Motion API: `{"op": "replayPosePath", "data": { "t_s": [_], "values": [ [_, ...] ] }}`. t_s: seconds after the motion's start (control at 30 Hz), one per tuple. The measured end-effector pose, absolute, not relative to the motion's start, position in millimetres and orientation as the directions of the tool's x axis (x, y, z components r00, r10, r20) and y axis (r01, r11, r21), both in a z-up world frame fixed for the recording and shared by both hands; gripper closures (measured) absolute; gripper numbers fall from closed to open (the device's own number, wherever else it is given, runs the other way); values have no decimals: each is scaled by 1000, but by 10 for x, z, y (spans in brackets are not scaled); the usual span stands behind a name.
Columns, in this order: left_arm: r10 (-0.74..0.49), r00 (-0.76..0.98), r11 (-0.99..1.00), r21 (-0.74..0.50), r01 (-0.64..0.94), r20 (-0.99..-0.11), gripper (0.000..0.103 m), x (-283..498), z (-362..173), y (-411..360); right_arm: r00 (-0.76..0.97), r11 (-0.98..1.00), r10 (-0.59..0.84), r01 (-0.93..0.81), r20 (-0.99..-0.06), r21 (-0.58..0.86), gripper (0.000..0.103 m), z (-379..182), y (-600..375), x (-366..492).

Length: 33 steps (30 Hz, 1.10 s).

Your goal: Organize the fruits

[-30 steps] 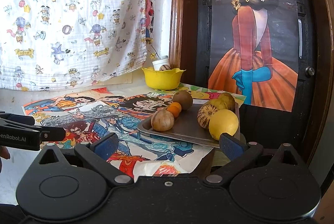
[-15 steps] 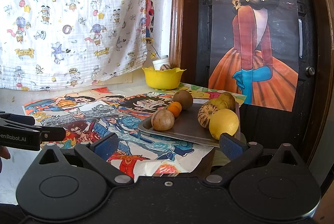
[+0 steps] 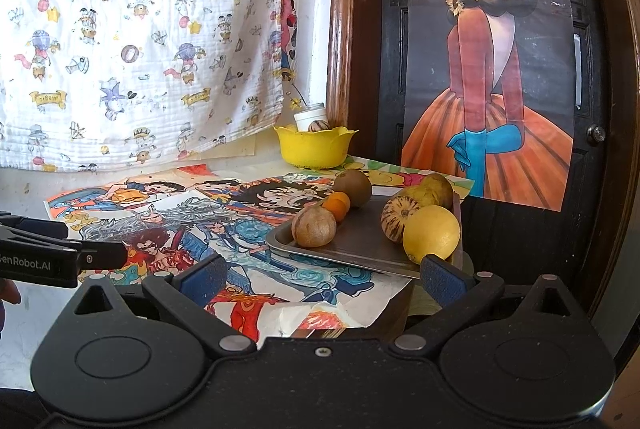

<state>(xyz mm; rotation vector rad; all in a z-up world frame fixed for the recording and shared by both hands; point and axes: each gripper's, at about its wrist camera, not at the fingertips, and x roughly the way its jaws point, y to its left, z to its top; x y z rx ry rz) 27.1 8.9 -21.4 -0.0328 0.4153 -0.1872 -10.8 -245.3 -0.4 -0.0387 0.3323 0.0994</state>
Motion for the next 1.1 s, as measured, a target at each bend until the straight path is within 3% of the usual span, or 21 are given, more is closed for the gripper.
{"op": "replayPosePath", "data": {
  "t_s": [1.1],
  "values": [
    [-197, 893, 980, -86, 177, -406, 0, 261, -237, 103, 939, 994, 92, -105, -330, -22, 1, 11, -2456, -99]
  ]
}}
